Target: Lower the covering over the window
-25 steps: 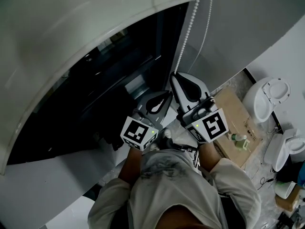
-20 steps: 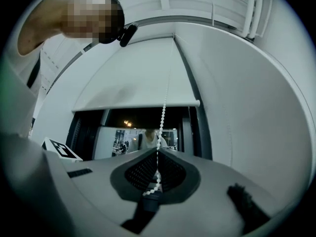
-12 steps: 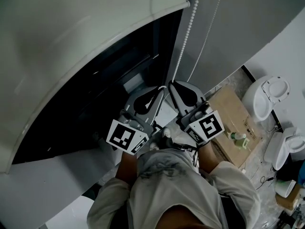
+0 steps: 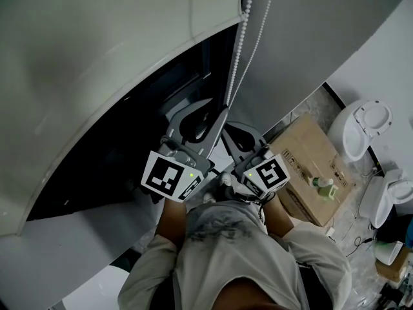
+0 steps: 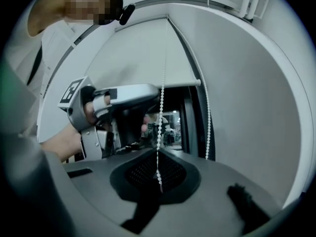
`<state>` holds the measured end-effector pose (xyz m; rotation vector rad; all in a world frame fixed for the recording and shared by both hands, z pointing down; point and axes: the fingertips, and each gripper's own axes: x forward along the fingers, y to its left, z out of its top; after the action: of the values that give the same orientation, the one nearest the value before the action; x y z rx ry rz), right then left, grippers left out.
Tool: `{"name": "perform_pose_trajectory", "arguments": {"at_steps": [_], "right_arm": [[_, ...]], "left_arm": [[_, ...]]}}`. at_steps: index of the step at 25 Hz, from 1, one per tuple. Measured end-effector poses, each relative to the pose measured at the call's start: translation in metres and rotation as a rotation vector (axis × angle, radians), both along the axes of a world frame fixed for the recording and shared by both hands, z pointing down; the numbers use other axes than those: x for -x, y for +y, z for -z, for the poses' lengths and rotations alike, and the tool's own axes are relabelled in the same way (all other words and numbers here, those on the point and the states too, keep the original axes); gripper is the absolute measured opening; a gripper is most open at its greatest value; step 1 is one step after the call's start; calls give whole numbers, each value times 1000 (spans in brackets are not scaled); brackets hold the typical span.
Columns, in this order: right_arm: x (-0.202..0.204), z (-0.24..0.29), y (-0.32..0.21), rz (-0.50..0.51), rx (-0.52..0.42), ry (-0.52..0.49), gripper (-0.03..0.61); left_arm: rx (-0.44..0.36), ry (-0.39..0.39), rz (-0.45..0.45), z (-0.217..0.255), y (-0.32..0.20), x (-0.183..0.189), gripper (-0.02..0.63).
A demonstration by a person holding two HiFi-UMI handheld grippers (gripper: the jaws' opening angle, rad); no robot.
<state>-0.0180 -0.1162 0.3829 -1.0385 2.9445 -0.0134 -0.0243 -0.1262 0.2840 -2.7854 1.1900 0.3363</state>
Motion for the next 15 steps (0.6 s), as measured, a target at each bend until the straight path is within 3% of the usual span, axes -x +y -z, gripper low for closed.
{"name": "perform_pose_trajectory", "arguments": {"at_steps": [8, 12, 15], "right_arm": [[5, -31, 5, 11, 38, 38, 18], [5, -34, 3, 5, 62, 46, 18], [5, -34, 0, -5, 61, 54, 18]], "left_arm": [[-5, -15, -18, 5, -10, -13, 89], [-12, -25, -14, 5, -11, -16, 8], [-17, -34, -17, 4, -11, -18, 14]]}}
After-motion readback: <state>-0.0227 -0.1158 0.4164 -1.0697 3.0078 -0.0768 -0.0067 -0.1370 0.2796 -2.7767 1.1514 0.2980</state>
